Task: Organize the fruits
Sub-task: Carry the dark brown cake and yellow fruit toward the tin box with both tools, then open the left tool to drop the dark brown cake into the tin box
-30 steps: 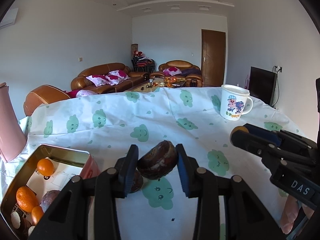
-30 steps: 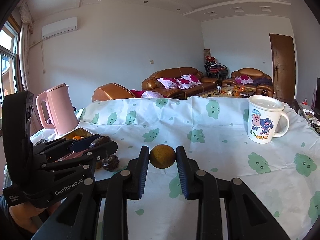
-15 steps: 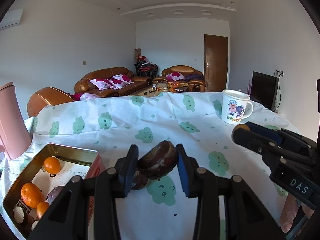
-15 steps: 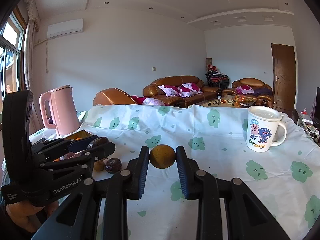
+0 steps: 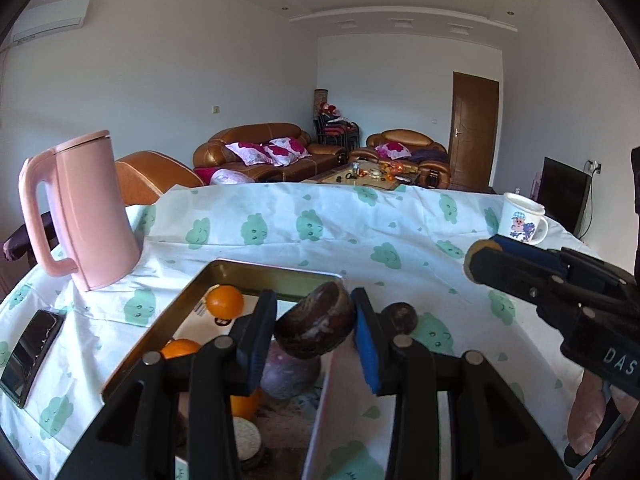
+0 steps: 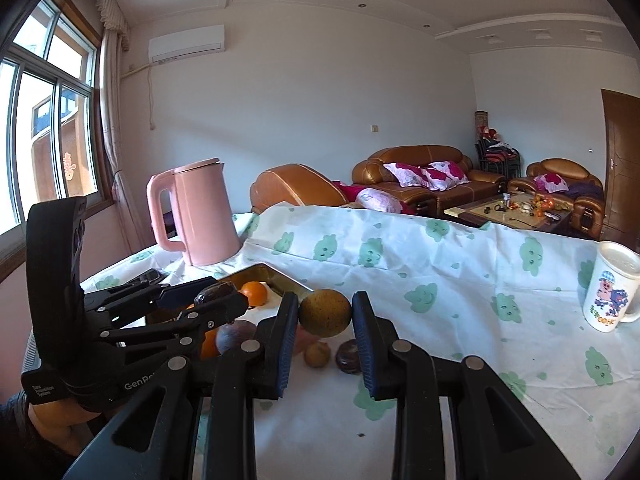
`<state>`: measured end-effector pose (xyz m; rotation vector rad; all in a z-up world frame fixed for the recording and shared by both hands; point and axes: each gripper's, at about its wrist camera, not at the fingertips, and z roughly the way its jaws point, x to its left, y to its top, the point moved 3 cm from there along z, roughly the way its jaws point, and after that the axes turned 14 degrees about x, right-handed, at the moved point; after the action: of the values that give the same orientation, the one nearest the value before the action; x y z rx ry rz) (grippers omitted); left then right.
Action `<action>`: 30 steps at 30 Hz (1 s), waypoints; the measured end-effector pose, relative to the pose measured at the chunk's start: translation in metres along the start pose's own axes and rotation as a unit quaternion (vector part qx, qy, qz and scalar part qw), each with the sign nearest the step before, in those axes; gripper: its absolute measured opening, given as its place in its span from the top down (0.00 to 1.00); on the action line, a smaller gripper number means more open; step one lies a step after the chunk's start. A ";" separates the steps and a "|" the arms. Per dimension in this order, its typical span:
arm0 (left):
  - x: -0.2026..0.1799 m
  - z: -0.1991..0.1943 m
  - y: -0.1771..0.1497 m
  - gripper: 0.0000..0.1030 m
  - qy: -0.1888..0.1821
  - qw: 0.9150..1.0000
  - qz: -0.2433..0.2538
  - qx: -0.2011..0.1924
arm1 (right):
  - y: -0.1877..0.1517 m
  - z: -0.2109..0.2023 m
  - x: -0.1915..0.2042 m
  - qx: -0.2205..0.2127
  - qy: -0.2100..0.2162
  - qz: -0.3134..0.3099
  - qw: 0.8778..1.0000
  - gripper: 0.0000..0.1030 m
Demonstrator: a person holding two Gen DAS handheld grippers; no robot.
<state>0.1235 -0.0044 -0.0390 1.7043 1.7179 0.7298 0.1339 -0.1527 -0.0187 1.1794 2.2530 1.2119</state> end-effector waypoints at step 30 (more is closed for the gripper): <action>0.094 0.018 -0.036 0.38 0.040 0.994 -0.075 0.073 | -0.016 0.089 0.092 0.124 0.059 -0.067 0.988 0.67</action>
<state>0.1133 0.0878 -0.0814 1.6376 1.9734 0.6236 0.1241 -0.0369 -0.0751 1.0406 2.5870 0.9967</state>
